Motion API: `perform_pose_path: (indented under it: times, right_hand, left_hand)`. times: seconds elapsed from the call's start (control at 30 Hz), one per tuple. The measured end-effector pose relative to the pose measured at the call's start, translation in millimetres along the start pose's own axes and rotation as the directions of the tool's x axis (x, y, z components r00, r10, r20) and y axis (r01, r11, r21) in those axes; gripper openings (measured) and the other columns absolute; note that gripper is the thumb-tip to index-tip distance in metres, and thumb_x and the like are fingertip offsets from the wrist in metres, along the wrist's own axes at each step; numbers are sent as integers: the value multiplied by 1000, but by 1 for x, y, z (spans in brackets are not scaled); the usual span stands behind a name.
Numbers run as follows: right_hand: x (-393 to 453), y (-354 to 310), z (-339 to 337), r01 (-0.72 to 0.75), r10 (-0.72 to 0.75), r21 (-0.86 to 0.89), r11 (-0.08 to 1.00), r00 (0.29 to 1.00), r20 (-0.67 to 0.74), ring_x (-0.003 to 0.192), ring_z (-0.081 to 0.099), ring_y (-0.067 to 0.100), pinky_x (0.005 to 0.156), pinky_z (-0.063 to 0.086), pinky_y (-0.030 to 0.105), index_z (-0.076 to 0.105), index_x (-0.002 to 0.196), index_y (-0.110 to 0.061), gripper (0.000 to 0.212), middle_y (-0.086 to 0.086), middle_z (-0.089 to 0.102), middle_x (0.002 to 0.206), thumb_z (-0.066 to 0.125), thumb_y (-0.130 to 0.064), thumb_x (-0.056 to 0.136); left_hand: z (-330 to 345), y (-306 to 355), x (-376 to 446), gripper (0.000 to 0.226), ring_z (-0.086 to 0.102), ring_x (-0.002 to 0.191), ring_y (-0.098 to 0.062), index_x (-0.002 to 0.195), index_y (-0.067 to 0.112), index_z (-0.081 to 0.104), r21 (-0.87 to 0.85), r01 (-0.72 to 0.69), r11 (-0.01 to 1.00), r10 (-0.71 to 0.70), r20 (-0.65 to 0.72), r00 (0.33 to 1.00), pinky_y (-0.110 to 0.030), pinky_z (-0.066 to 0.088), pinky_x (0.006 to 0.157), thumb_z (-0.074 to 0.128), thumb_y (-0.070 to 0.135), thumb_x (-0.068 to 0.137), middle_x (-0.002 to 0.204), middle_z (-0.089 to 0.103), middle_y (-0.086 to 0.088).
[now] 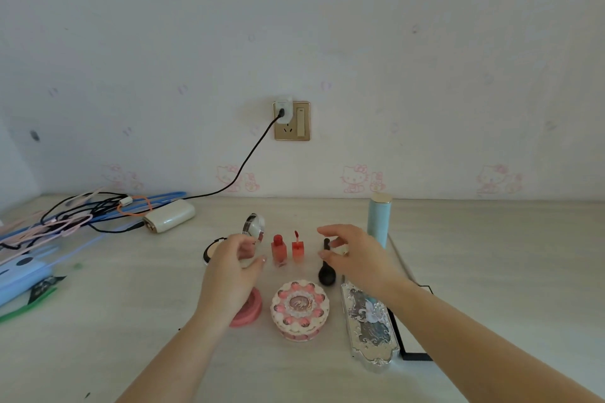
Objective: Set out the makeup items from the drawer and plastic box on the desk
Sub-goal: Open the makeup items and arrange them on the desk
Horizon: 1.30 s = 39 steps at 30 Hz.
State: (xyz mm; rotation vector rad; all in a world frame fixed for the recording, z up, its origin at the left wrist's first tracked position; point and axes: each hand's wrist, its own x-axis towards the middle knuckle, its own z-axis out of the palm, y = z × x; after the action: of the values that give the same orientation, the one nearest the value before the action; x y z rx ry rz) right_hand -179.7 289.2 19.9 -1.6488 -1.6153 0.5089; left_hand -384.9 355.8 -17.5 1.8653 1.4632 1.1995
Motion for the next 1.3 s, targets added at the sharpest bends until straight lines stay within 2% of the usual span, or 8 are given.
perform_pose_path:
  times: [0.1,0.2,0.37,0.57,0.7,1.0,1.17,1.3]
  right_hand:
    - [-18,-1,-21,61,-53,79,995,993,-109,78,56,1,70,45,11,60,103,-44,28,-21,57,96,66,-23,85]
    - [-24,8,-43,121,-64,182,976,954,-294,74,57,4,67,44,10,60,88,-43,31,-15,64,90,66,-12,85]
    - [-18,32,-71,131,9,271,954,888,-460,75,56,-6,65,45,10,56,88,-38,35,-14,61,89,62,-3,86]
    - [-2,55,-70,25,95,286,958,913,-396,109,54,10,89,50,29,52,125,-16,46,-2,54,115,67,-4,83]
    - [14,56,-67,-36,96,223,974,960,-263,111,52,7,90,43,22,46,135,-14,56,-4,54,123,68,-10,84]
    - [31,61,-54,-72,116,213,974,973,-202,100,61,12,79,45,24,55,111,-25,36,-8,65,100,72,-21,80]
    - [26,55,-58,-37,97,255,966,969,-228,93,61,11,71,44,13,54,101,-32,33,-13,64,91,73,-18,79]
    - [26,40,-75,34,51,297,954,960,-275,95,65,17,85,53,35,55,94,-40,36,-10,68,92,74,-14,77]
  left_hand:
    - [-4,23,-8,23,60,90,-2,97,20,59,-109,-79,991,72,-69,995,-2,41,68,70,7,81,99,63,3]
    - [3,58,-12,27,61,83,1,94,27,58,-223,-175,959,167,-54,985,-10,49,67,68,5,82,97,62,5]
    - [40,98,-14,33,57,100,5,110,25,57,-232,-261,937,299,150,942,-8,48,80,68,10,83,107,60,13]
    - [96,106,-6,59,53,116,-4,136,19,45,-212,-122,970,191,339,921,-27,47,99,71,18,83,132,54,8]
    - [118,105,4,63,52,122,-10,138,15,45,-162,-55,985,111,366,924,-36,44,104,73,23,81,138,53,3]
    - [136,109,9,43,66,97,-9,109,22,65,-114,-11,993,55,392,918,-36,52,90,60,40,71,103,71,6]
    - [137,109,6,35,67,93,-11,105,23,65,-179,-21,984,82,340,937,-35,54,85,63,39,73,101,72,5]
    - [129,123,8,27,67,95,-14,106,18,65,-264,-88,960,164,283,945,-28,53,84,70,26,81,101,71,0]
